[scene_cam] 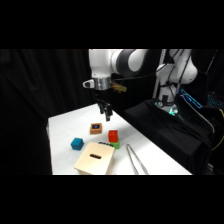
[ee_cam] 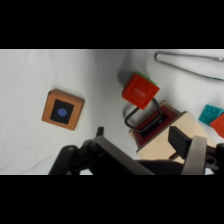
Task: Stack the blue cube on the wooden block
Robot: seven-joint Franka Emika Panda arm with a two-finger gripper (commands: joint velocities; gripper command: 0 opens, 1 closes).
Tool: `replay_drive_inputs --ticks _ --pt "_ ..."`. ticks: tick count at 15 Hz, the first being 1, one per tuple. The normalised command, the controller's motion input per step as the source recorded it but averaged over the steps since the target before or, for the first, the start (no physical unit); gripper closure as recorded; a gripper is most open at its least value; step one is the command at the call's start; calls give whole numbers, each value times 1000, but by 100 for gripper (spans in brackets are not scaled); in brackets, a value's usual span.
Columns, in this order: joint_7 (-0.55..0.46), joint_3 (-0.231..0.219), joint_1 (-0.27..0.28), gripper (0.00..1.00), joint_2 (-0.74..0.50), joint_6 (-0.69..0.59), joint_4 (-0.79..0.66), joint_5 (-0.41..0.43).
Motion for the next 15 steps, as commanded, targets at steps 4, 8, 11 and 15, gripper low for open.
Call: replay_drive_inputs --ticks 4,8,11,15 --pt "422 -51 44 0 559 25 663 -230" --pt "325 -104 84 0 526 -137 746 -128" --pt "256 -116 86 0 513 -267 810 -47" --pt "248 -134 83 0 497 -304 789 -30"
